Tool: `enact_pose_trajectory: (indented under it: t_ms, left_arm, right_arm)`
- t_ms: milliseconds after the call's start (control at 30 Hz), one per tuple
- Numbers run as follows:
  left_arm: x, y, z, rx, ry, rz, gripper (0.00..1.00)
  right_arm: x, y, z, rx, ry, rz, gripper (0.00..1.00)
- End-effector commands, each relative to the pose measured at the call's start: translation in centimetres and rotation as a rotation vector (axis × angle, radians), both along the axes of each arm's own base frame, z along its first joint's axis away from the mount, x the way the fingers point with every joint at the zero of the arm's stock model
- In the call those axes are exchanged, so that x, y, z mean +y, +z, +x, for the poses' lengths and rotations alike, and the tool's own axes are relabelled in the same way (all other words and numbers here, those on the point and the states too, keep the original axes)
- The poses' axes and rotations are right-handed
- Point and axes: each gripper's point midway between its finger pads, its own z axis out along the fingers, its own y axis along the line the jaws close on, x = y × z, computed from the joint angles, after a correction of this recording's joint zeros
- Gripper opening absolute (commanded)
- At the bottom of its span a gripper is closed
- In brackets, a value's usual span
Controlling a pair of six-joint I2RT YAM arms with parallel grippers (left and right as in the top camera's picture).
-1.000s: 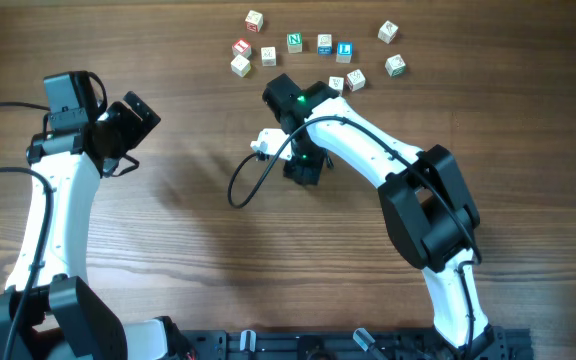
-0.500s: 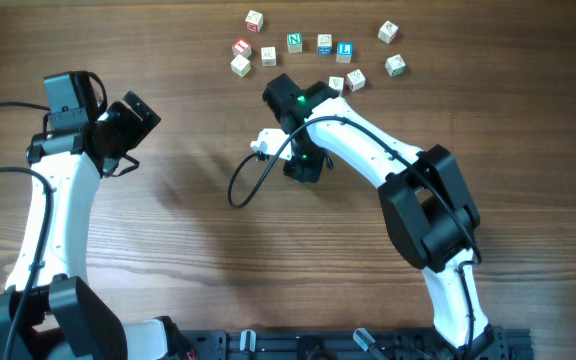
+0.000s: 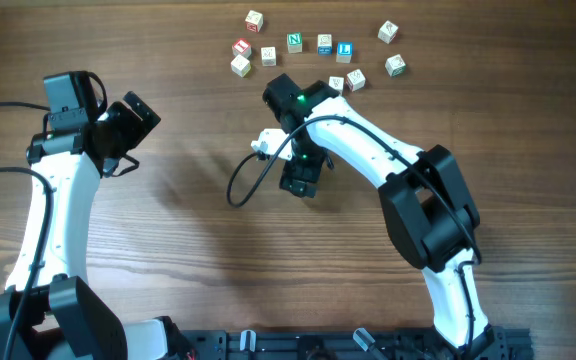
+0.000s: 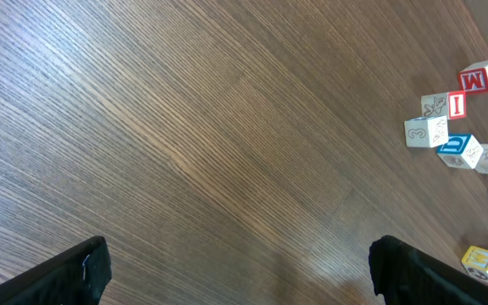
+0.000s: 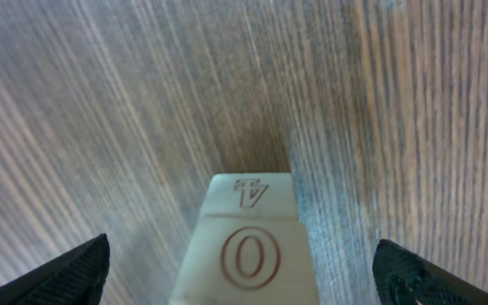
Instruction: Form a tower
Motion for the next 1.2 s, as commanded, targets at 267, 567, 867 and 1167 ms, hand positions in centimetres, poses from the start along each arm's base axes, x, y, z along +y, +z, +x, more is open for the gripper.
enact_pose_trajectory:
  t_ms: [267,567,867,1167]
  left_arm:
    - [0.1,-0.2,-0.2,0.006,0.011,0.000,1.00]
    - [0.1,-0.2,-0.2,0.007,0.011,0.000,1.00]
    - [0.1,-0.2,-0.2,0.008,0.011,-0.001,1.00]
    - [0.1,-0.2,-0.2,0.009,0.012,-0.001,1.00]
  right_arm:
    - [-1.1,19.4,4.2,-0.305,-1.089,0.390,1.00]
    - [-1.0,14.5,0.9,0.003,-1.654,0.307,1.00]
    - [0.7,5.8,0.0,0.179,-1.822,0.099,0.99]
    - [0.0,1.1,0.1,0.145,-1.807,-0.016,0.99]
